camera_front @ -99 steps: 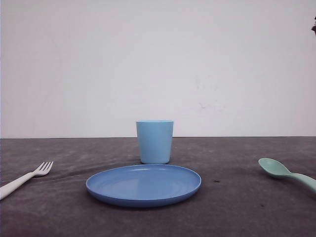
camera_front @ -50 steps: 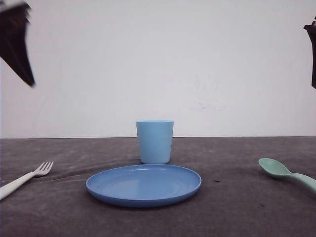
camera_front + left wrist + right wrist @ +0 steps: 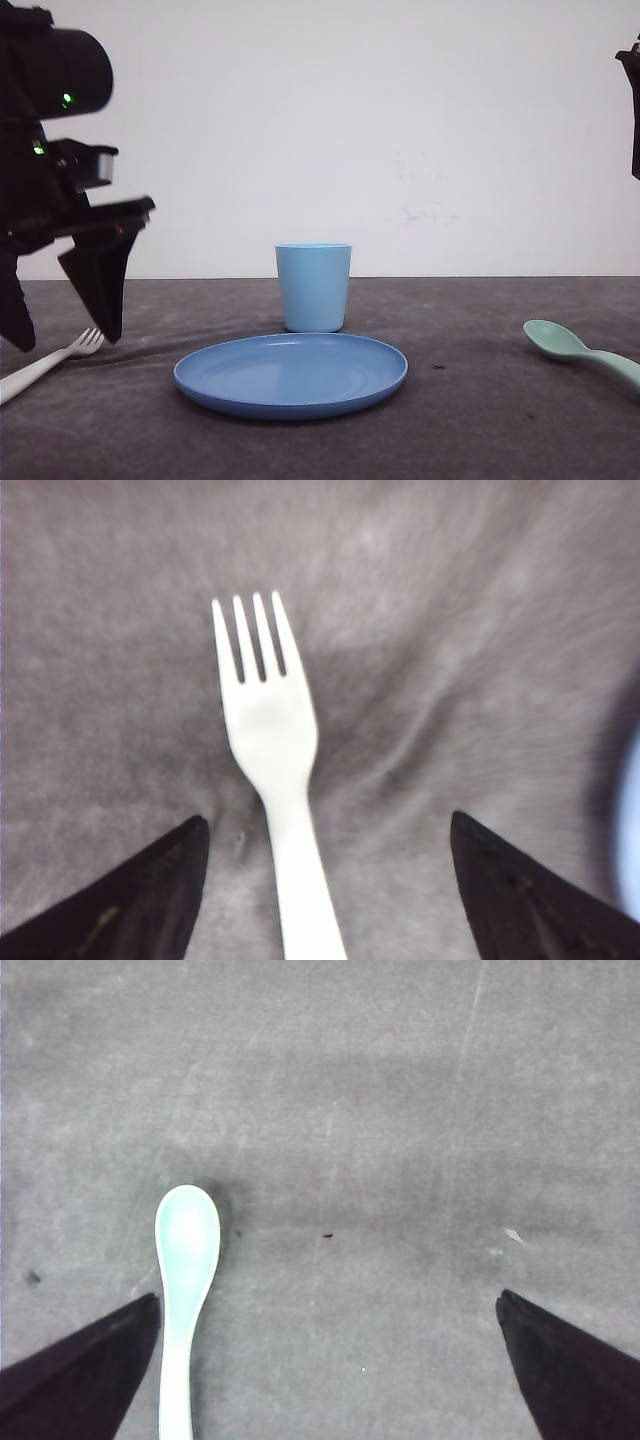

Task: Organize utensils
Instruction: 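Lower the left gripper onto the white fork and grasp its handle, then lift the white fork with the left gripper and carry it over the cup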

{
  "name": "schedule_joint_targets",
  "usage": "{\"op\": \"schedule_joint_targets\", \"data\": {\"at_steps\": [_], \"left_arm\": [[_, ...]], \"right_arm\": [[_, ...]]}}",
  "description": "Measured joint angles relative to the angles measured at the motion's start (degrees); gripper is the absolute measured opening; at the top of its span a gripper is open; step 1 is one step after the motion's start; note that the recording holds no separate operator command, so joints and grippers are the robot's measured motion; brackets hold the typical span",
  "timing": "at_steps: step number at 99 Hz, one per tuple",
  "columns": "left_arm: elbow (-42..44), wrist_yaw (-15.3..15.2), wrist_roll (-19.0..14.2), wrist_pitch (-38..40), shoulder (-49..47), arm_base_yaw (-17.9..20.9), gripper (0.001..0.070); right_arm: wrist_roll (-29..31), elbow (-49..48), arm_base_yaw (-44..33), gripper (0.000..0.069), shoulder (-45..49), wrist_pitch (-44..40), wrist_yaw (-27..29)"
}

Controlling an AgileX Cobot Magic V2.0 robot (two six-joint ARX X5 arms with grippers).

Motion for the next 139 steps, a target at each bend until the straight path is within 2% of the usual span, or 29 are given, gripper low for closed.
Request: {"op": "schedule_joint_targets", "data": {"at_steps": [16, 27, 40, 51, 58, 90, 104, 139], "left_arm": [[0.00, -1.77, -0.28, 0.04, 1.25, -1.03, 0.0451], [0.00, -1.92, -0.31, 0.57, 1.51, -1.42, 0.0352], [0.00, -2.01, -0.28, 1.09, 1.75, -1.51, 0.0299], [0.00, -2.23, -0.31, 1.09, 1.75, -1.51, 0.0171], [0.00, -3.17, -0.31, 1.09, 1.75, -1.51, 0.0125], [0.00, -4.48, -0.31, 0.90, 1.75, -1.51, 0.0102], [0.00, -4.63, -0.31, 0.63, 1.77, -1.51, 0.0036], [0.00, -4.66, -0.28, 2.10, 1.90, -1.53, 0.0035]], "right_arm": [[0.00, 0.00, 0.00, 0.0680, 0.00, -0.04, 0.00], [-0.02, 0.00, 0.00, 0.0680, 0.00, -0.07, 0.00], [0.00, 0.00, 0.00, 0.0680, 0.00, -0.09, 0.00], [0.00, 0.00, 0.00, 0.0680, 0.00, -0.15, 0.00], [0.00, 0.00, 0.00, 0.0680, 0.00, -0.26, 0.00], [0.00, 0.00, 0.00, 0.0680, 0.00, -0.50, 0.02], [-0.02, 0.00, 0.00, 0.0680, 0.00, -1.03, 0.02], [-0.02, 0.00, 0.00, 0.0680, 0.00, -1.42, 0.02]]}}
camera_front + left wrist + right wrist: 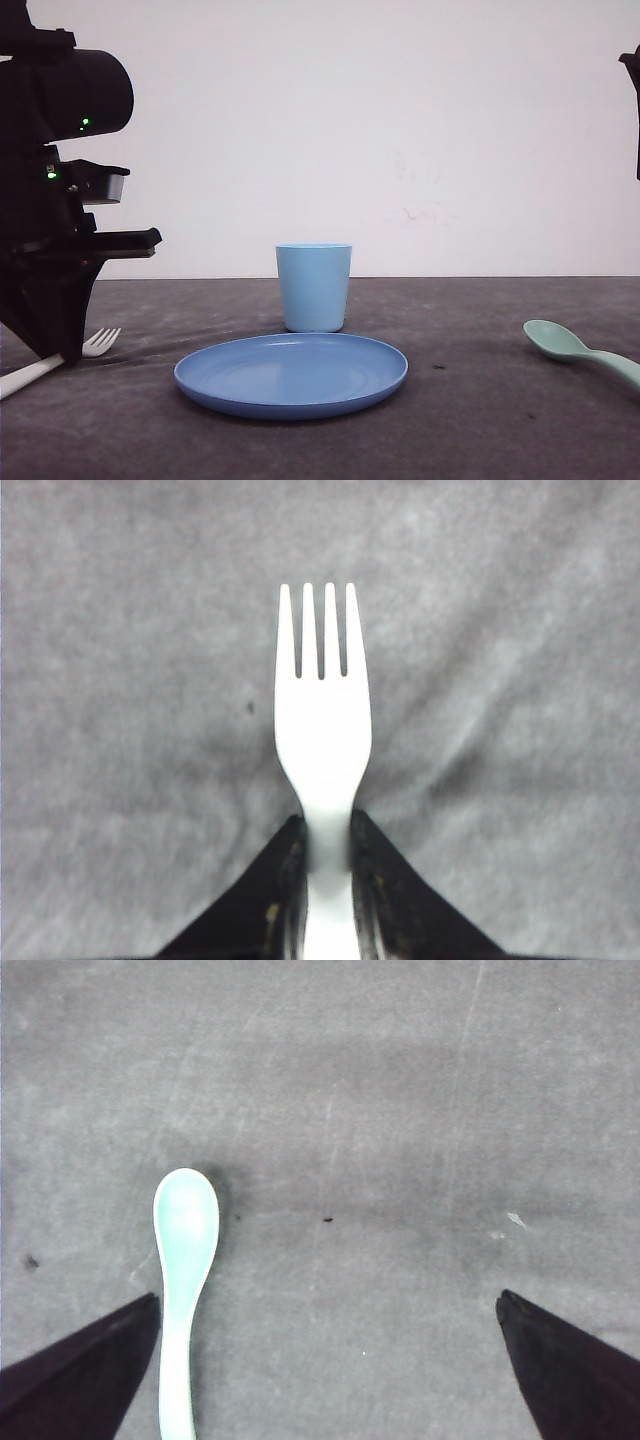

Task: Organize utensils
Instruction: 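Lift the white fork with the left gripper and carry it over the cup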

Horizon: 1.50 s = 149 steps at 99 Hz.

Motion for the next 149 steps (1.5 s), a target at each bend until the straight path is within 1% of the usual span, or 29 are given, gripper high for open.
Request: {"op": "schedule_joint_targets", "data": {"at_steps": [12, 24, 35, 51, 61, 66, 77, 85, 105, 121, 133, 138, 143, 149], "left_arm": [[0.00, 0.00, 0.00, 2.32, -0.90, -0.63, 0.0035], [0.26, 0.28, 0.02, 4.57, -4.81, -1.51, 0.0035], [2.10, 1.81, 0.02, 7.93, -8.13, -1.90, 0.0035], [3.13, 7.32, 0.07, 18.10, -12.96, -2.43, 0.0035], [3.13, 10.78, 0.13, 26.53, -13.94, -2.60, 0.0035], [3.13, 11.87, 0.24, 30.47, -13.94, -2.60, 0.0035], [3.13, 12.07, 0.68, 38.40, -13.66, -2.64, 0.0035], [3.13, 12.07, 1.16, 43.15, -12.46, -2.75, 0.0036], [3.13, 12.09, 1.33, 52.72, -5.18, -3.30, 0.0036], [3.13, 12.31, 1.33, 63.95, 1.57, -4.52, 0.0036], [3.13, 13.94, 1.33, 71.67, 6.84, -5.31, 0.0036], [3.13, 15.21, 1.36, 74.64, 9.01, -5.64, 0.0036], [3.13, 16.37, 1.49, 76.59, 10.93, -6.01, 0.0036], [3.13, 16.65, 2.03, 77.68, 12.92, -6.67, 0.0036]], "right_arm": [[0.00, 0.00, 0.00, 0.0680, 0.00, -0.02, 0.00], [0.00, 0.00, 0.00, 0.0680, 0.00, -0.02, 0.00], [-0.02, 0.00, 0.00, 0.0680, 0.00, 0.00, 0.00], [-0.02, 0.00, 0.00, 0.0680, 0.00, -0.02, 0.00], [-0.02, 0.00, 0.00, 0.0680, 0.00, 0.00, 0.00], [-0.02, 0.00, 0.00, 0.0680, 0.00, 0.00, 0.00], [-0.02, 0.00, 0.00, 0.0680, 0.00, 0.00, 0.00], [-0.02, 0.00, 0.00, 0.0680, 0.00, 0.00, 0.00], [-0.02, 0.00, 0.00, 0.0680, 0.00, 0.00, 0.00], [0.02, 0.00, 0.00, 0.0680, 0.00, 0.02, 0.00], [0.04, 0.00, 0.00, 0.0680, 0.00, 0.00, 0.00], [0.04, 0.00, 0.00, 0.0680, 0.00, 0.00, 0.00], [0.04, 0.00, 0.00, 0.0680, 0.00, 0.00, 0.00], [0.04, 0.00, 0.00, 0.0680, 0.00, 0.00, 0.00]]}}
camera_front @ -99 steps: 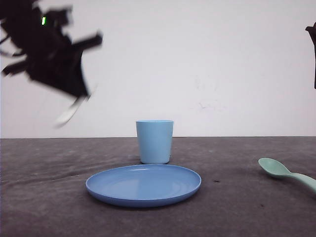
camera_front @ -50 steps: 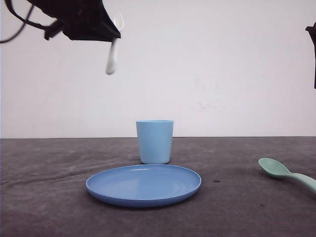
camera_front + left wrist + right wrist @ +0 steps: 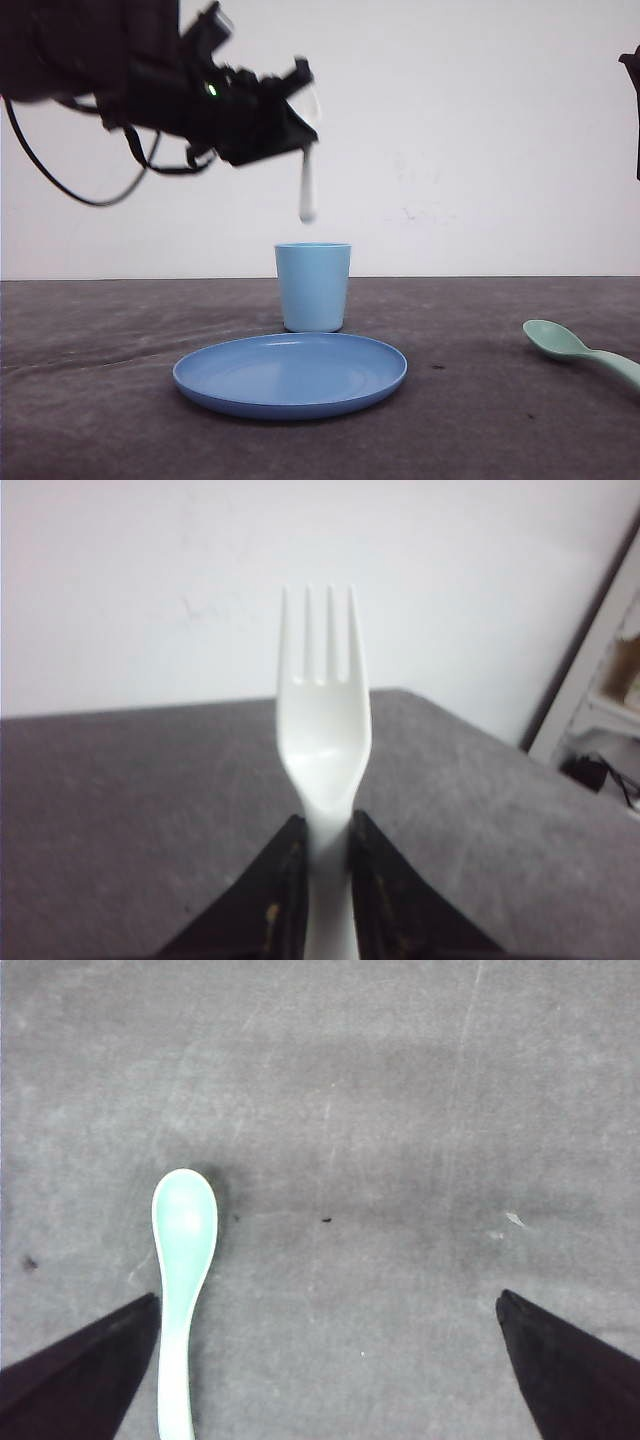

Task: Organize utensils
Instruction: 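Lift the white fork with the left gripper and carry it over the cup, then drop the fork into the blue cup and raise the left gripper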

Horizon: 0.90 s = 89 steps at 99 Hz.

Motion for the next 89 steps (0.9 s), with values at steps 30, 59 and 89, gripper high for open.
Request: {"op": "schedule_joint_targets", "data": {"at_steps": [30, 59, 89], "left_arm": [[0.00, 0.07, 7.52, -0.63, 5.75, -1.55, 0.0036], [0.09, 0.09, 10.86, -5.01, 5.86, -1.62, 0.0036], [0.09, 0.07, 11.41, -6.23, 5.86, -1.62, 0.0038]], "right_arm": [[0.02, 0.00, 0.00, 0.0680, 0.00, 0.00, 0.00], [0.00, 0.00, 0.00, 0.0680, 0.00, -0.02, 0.00], [0.02, 0.00, 0.00, 0.0680, 0.00, -0.15, 0.00]]}}
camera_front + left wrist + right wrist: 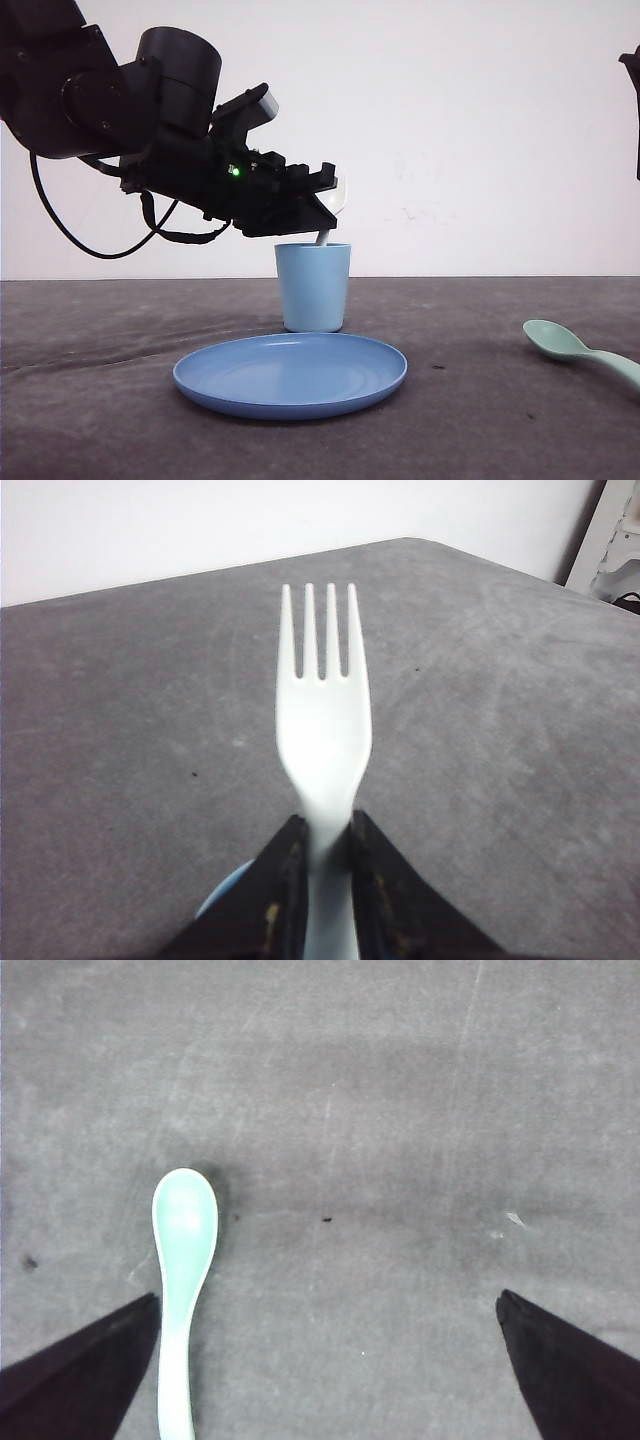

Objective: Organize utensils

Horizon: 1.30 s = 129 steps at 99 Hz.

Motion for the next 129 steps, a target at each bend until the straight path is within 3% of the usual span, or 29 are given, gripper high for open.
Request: {"op": "schedule_joint_targets", "data": {"at_steps": [10, 30, 50, 67, 99, 129], "left_arm": [[0.02, -0.02, 0.00, 0.02, 0.00, 0.00, 0.0065], [0.02, -0.02, 0.02, 0.17, 0.00, 0.00, 0.0224], [0.02, -0.04, -0.04, -2.58, -1.99, 0.09, 0.0240], [0.02, -0.04, -0.04, -9.94, -12.39, 0.87, 0.0240], [0.11, -0.42, -0.07, -33.53, -35.43, 6.62, 0.0240], [0.11, -2.01, -1.81, -59.89, -54.49, 17.33, 0.0240]], "right_arm": [[0.00, 0.00, 0.00, 0.0680, 0.00, -0.44, 0.00], [-0.02, 0.00, 0.00, 0.0680, 0.00, -0.28, 0.00], [-0.02, 0.00, 0.00, 0.0680, 0.00, 1.16, -0.42], [0.00, 0.00, 1.64, 0.0680, 0.09, 1.25, -1.86], [1.40, 0.00, 8.85, 0.0680, 6.67, 3.23, -1.90], [3.08, 0.00, 12.44, 0.0680, 16.72, 7.45, -1.90]]}}
